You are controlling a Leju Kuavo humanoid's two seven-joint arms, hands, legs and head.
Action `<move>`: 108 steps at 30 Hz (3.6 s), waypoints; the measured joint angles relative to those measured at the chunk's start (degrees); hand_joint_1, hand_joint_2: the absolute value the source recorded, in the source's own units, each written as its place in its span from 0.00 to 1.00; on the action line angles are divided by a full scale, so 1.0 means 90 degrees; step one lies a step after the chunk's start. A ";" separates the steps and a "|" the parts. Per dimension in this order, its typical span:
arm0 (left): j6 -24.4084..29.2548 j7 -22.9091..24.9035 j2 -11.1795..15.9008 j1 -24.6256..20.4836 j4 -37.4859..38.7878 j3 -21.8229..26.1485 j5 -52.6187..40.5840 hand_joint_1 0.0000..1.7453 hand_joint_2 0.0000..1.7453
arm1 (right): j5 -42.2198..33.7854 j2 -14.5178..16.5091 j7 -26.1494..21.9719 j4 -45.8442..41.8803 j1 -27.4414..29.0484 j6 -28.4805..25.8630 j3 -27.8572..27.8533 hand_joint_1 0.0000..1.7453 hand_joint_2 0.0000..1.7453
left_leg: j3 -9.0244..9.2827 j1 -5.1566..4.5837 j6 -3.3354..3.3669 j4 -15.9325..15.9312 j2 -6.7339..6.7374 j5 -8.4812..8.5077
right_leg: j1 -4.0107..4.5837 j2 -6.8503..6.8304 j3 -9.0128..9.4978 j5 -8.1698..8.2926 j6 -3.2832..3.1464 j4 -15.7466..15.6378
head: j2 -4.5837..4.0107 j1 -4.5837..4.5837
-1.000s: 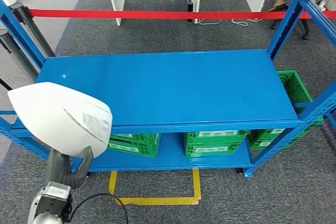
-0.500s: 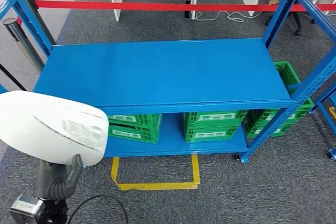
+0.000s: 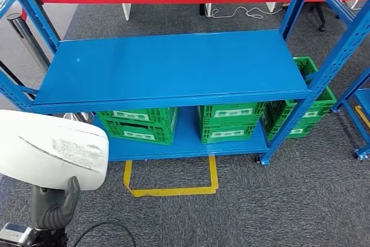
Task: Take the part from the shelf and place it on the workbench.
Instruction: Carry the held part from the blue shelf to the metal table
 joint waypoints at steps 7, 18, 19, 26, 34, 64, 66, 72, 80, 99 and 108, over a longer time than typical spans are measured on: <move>-0.0107 -0.0001 -0.0149 0.0078 -0.0026 0.0200 -0.0012 1.00 1.00 | -0.0065 -0.0016 -0.0049 0.0024 0.0031 0.0092 -0.0008 0.00 1.00 | -0.0368 -0.0048 0.0336 -0.0252 0.0054 0.0342 | -0.0042 0.0018 -0.0404 -0.0787 0.0224 0.0787 | 0.0000 0.0040; -0.0275 -0.0001 -0.0331 0.0086 -0.0079 0.0417 -0.0208 1.00 1.00 | -0.0063 -0.0015 -0.0076 0.0024 -0.0066 0.0172 -0.0005 0.00 1.00 | -0.1241 -0.0165 0.0212 -0.0094 0.0102 0.1157 | 0.0042 0.0022 0.1373 -0.0888 -0.0001 -0.0513 | 0.0000 0.0037; -0.0273 -0.0001 -0.0345 0.0086 -0.0081 0.0421 -0.0245 1.00 1.00 | -0.0071 -0.0006 -0.0066 0.0024 -0.0064 0.0189 -0.0005 0.00 1.00 | -0.1281 -0.0157 0.0174 -0.0080 0.0091 0.1132 | 0.0038 0.0014 0.1294 -0.0822 -0.0043 -0.0494 | 0.0000 0.0038; -0.0214 -0.0001 -0.0392 0.0087 -0.0078 0.0426 -0.0456 1.00 1.00 | -0.0075 0.0013 -0.0127 0.0024 -0.0056 0.0220 -0.0004 0.00 1.00 | -0.1380 -0.0021 -0.0061 0.1771 0.0048 -0.0176 | 0.0008 -0.0051 0.0606 -0.0332 -0.0149 -0.0299 | 0.0000 -0.0023; -0.0047 -0.0002 -0.0407 0.0097 -0.0083 0.0408 -0.0497 1.00 1.00 | -0.0012 0.0004 -0.0186 0.0026 -0.0057 0.0241 0.0009 0.00 1.00 | -0.0122 -0.0042 0.0152 -0.0165 0.0007 0.0089 | -0.0009 -0.0022 0.0013 0.0018 0.0115 -0.0011 | 0.0000 -0.0020; 0.0629 -0.0004 -0.0081 0.0239 -0.0502 0.0335 -0.0599 1.00 1.00 | 0.0223 0.0016 -0.0249 0.0020 -0.0134 0.0177 0.0513 0.00 1.00 | -0.0508 -0.0044 0.0052 -0.0054 0.0324 0.0371 | -0.0006 -0.0636 0.0716 -0.0493 0.0058 -0.0169 | 0.0000 -0.0039; 0.0709 -0.0005 -0.0047 0.0258 -0.0551 0.0305 -0.0565 1.00 1.00 | 0.0226 0.0018 -0.0210 0.0018 -0.0156 0.0175 0.0547 0.00 1.00 | -0.0534 -0.0019 0.0161 -0.0110 0.0230 0.0404 | -0.0019 -0.0473 0.0639 -0.0627 0.0121 -0.0045 | 0.0000 -0.0030; 0.1180 -0.0004 0.0054 0.0304 -0.0593 0.0120 -0.0838 1.00 1.00 | 0.0246 0.0018 -0.0228 0.0017 -0.0134 0.0121 0.0631 0.00 1.00 | -0.0673 -0.0055 0.0319 -0.0119 -0.0133 0.0539 | -0.0024 0.0019 -0.0155 -0.1321 0.0113 0.1694 | 0.0000 -0.0009; 0.1658 -0.0004 0.0385 0.0312 -0.0591 -0.0387 -0.0945 1.00 1.00 | 0.0341 0.0016 -0.0450 0.0017 -0.0148 0.0083 0.0787 0.00 1.00 | -0.0884 -0.0046 0.0087 0.0003 -0.0672 0.0677 | -0.0037 0.0375 0.0703 -0.0543 -0.0014 -0.0094 | 0.0000 -0.0014; 0.2231 -0.0004 0.0682 0.0355 -0.0685 -0.0591 -0.0801 1.00 1.00 | 0.0315 0.0037 -0.0156 0.0015 -0.0125 0.0027 0.1025 0.00 1.00 | -0.0655 -0.0060 0.0322 -0.0135 0.0092 0.0555 | -0.0018 -0.0165 0.0214 -0.1064 0.0145 0.0817 | 0.0000 -0.0076; 0.2872 -0.0004 0.0403 0.0418 -0.1215 0.0042 -0.0773 1.00 1.00 | 0.0513 0.0053 -0.0316 0.0015 -0.0132 -0.0140 0.1252 0.00 1.00 | -0.0816 -0.0104 0.0238 0.0021 -0.0609 0.0609 | -0.0051 0.0501 0.0627 -0.0571 0.0072 0.0008 | 0.0000 -0.0076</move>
